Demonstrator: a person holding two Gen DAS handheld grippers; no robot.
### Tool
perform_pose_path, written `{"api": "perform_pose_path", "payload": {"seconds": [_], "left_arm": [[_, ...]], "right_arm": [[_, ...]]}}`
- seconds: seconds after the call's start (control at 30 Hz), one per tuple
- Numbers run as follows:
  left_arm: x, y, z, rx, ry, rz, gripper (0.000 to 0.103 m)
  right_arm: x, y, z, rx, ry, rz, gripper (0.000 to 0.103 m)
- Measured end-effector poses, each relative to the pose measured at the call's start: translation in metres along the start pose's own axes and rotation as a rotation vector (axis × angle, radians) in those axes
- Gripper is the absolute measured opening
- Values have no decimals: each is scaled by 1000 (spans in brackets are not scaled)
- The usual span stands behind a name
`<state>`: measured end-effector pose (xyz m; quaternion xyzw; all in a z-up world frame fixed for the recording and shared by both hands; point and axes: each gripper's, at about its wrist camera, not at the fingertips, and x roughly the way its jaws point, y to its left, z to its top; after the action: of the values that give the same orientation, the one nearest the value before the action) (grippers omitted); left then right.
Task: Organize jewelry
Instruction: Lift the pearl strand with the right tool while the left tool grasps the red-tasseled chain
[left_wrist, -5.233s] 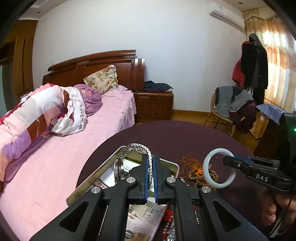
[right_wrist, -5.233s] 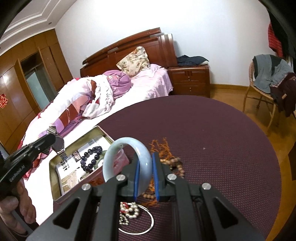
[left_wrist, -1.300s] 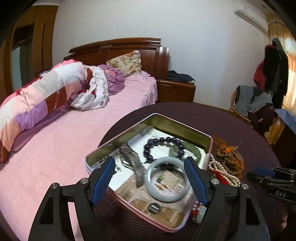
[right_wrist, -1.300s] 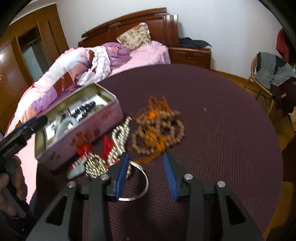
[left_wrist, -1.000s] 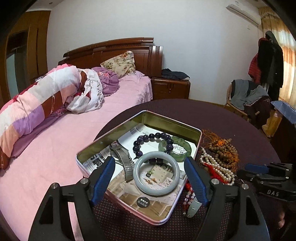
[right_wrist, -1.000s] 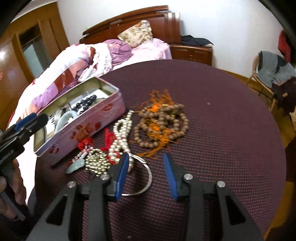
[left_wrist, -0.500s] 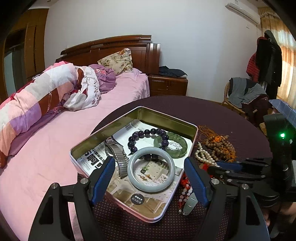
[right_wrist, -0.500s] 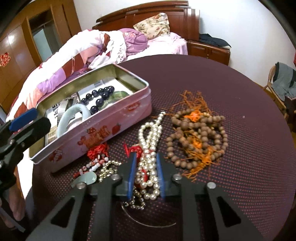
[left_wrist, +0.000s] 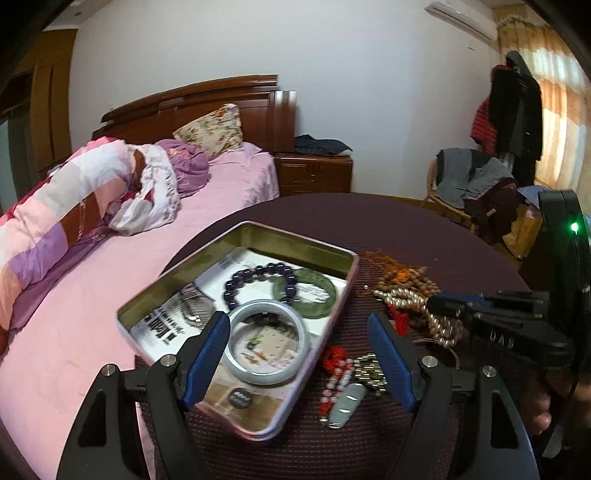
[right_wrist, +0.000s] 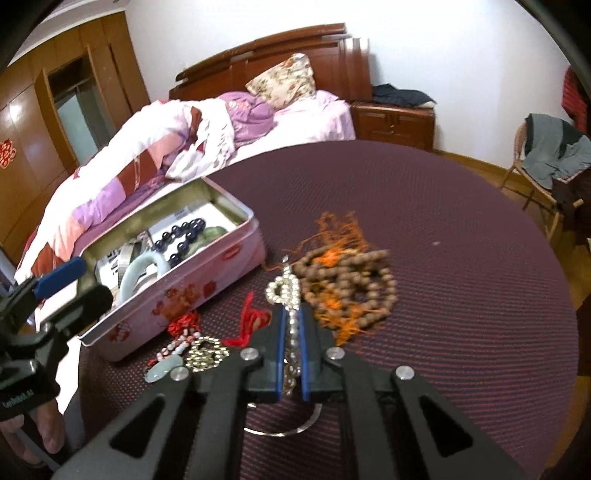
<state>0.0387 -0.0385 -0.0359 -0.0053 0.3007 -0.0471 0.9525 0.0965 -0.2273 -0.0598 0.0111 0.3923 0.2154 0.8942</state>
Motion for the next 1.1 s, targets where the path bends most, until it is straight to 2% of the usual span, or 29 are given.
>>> {"api": "perform_pose_path", "payload": {"seconds": [0.2,0.5,0.57,0.63,0.7,0.83,0.87,0.93,1.03,1.1], "left_arm": [[2,-27,-4,65,10,-51,77],[25,-55,-18,112,98,-133,77],[31,-56,-19,115,124,-143,71],[38,-57,-21,115,161,-159,56],[43,-59,-22,114,191,-175,51],[48,-67,-24,139,227,-190,49],[51,-67,-25,138,242,-195,45],[51,-64,-24,126,247,-210,24],[47,-62,-24,119,232,-231,7],[41,-64,-24,132,203,-235,4]], "right_arm": [[-20,-20,-3,29,-38,-40,9],[-19,-49,-15,96,-8,-73,9],[-17,-51,-16,98,-2,-74,9],[-14,-52,-19,104,5,-75,9],[-12,-54,-21,113,8,-75,9],[-10,-55,-23,115,12,-72,9],[-10,-56,-23,114,9,-72,10],[-11,-57,-23,115,10,-71,10],[-10,-58,-24,120,15,-72,10],[-10,-58,-24,122,17,-75,10]]}}
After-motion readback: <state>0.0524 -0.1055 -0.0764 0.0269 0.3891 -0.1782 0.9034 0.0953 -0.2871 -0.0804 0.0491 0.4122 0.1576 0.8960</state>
